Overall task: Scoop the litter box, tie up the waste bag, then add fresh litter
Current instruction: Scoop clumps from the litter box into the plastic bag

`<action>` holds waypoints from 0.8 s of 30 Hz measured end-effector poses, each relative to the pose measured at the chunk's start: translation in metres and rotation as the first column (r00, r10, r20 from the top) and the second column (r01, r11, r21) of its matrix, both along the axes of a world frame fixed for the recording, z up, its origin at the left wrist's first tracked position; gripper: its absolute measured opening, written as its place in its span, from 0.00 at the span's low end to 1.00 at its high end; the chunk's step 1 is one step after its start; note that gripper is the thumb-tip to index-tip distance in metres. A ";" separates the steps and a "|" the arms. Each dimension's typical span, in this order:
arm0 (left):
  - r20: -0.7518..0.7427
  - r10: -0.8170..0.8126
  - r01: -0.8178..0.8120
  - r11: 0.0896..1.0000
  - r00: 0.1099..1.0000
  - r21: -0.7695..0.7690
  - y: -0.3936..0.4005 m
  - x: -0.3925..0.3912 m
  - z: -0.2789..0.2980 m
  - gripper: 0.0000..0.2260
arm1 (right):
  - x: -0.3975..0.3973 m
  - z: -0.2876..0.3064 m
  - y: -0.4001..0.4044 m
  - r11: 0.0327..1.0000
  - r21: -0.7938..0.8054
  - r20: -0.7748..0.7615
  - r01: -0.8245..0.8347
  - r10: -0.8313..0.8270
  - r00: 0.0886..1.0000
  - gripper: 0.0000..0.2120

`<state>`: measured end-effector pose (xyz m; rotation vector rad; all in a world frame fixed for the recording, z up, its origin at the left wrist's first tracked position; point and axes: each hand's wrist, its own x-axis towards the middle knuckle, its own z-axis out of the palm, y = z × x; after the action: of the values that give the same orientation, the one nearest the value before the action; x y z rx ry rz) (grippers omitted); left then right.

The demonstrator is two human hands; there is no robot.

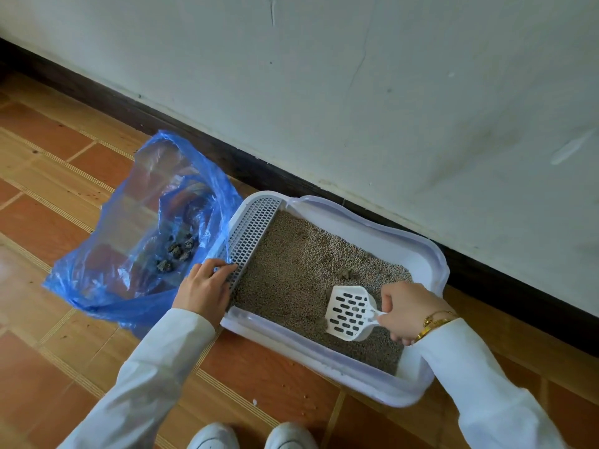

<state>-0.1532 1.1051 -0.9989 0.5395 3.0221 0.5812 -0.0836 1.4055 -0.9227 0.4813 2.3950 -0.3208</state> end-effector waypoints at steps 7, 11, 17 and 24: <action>0.008 0.012 -0.012 1.000 1.000 0.011 0.000 0.001 -0.002 0.14 | -0.015 -0.024 -0.026 0.997 -0.066 0.007 -0.039 0.040 0.999 0.05; 0.010 0.007 -0.007 1.000 1.000 0.026 -0.001 0.002 -0.002 0.15 | -0.021 -0.047 -0.044 0.972 -0.233 0.033 0.001 0.007 0.999 0.05; 0.008 0.006 -0.006 0.998 1.000 0.065 -0.003 0.002 -0.004 0.15 | -0.027 -0.082 -0.063 0.841 -0.514 0.036 0.170 -0.177 0.984 0.10; -0.005 0.045 -0.043 0.989 0.999 0.141 -0.006 0.002 -0.003 0.18 | -0.018 -0.083 -0.047 0.753 -0.607 0.045 0.255 -0.288 0.957 0.08</action>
<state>-0.1511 1.0988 -1.0020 0.4818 3.0237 0.8012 -0.1020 1.3588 -1.0057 0.5122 2.0947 -1.2072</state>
